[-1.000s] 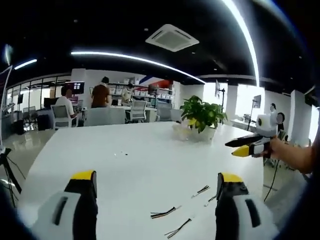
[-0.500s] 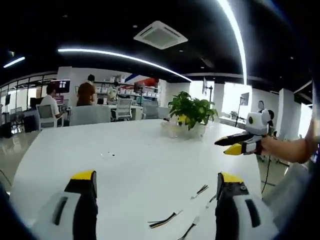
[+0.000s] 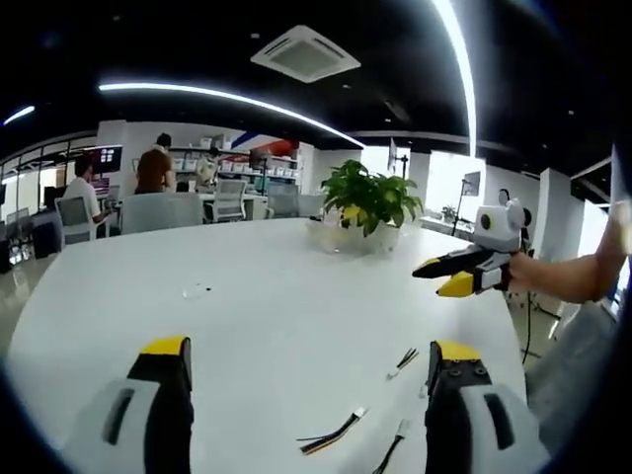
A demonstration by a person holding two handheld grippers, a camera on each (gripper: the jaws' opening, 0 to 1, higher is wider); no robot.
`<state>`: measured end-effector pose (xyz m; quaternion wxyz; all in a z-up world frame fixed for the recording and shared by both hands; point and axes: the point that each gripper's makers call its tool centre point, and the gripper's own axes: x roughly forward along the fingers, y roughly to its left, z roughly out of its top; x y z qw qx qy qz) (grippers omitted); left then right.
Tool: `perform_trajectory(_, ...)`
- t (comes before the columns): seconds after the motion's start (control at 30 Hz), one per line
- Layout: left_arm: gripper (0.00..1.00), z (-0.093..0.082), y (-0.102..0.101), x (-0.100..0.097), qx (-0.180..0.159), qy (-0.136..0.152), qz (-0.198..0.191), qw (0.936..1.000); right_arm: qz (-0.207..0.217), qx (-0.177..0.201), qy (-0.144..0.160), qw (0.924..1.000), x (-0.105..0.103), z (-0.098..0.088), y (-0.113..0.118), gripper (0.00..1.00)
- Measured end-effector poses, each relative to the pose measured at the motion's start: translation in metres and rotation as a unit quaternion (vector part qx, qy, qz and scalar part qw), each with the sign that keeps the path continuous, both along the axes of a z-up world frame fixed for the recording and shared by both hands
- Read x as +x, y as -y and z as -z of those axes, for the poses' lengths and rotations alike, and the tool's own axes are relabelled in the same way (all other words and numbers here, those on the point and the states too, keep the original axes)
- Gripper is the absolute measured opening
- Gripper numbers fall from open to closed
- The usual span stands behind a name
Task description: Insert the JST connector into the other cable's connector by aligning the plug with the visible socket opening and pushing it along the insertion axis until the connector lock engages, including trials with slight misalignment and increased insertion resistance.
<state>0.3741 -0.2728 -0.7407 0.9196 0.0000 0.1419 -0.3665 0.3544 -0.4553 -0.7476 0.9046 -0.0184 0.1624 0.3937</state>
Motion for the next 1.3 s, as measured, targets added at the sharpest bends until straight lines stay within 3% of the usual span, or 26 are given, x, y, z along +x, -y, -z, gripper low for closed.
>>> perform_trajectory(0.27, 0.93, 0.022, -0.001, 0.008, 0.035, 0.009, 0.028, 0.9989, -0.023, -0.009, 0.001, 0.9997, 0.005, 0.018, -0.004, 0.37)
perform_trajectory(0.53, 0.89, 0.035, 0.013, 0.008, 0.042, 0.025, 0.066, 0.9967, -0.058, -0.018, 0.008, 0.9981, 0.011, 0.032, -0.015, 0.36)
perform_trajectory(0.73, 0.8, 0.051, 0.027, 0.001, 0.04, 0.021, 0.097, 0.9942, -0.102, -0.033, 0.016, 0.9941, 0.005, 0.044, -0.025, 0.36)
perform_trajectory(0.93, 0.79, 0.061, 0.033, -0.003, 0.046, 0.019, 0.116, 0.992, -0.134, -0.04, 0.017, 0.99, -0.001, 0.053, -0.034, 0.31)
perform_trajectory(1.07, 0.76, 0.066, 0.036, -0.006, 0.061, 0.033, 0.127, 0.9894, -0.155, -0.038, 0.017, 0.9871, -0.006, 0.056, -0.041, 0.28)
perform_trajectory(1.23, 0.6, 0.073, 0.041, -0.013, 0.074, 0.039, 0.152, 0.9849, -0.183, -0.05, 0.016, 0.9817, -0.012, 0.066, -0.047, 0.26)
perform_trajectory(1.3, 0.59, 0.076, 0.042, -0.015, 0.072, 0.033, 0.157, 0.9844, -0.194, -0.052, 0.016, 0.9796, -0.015, 0.068, -0.049, 0.25)
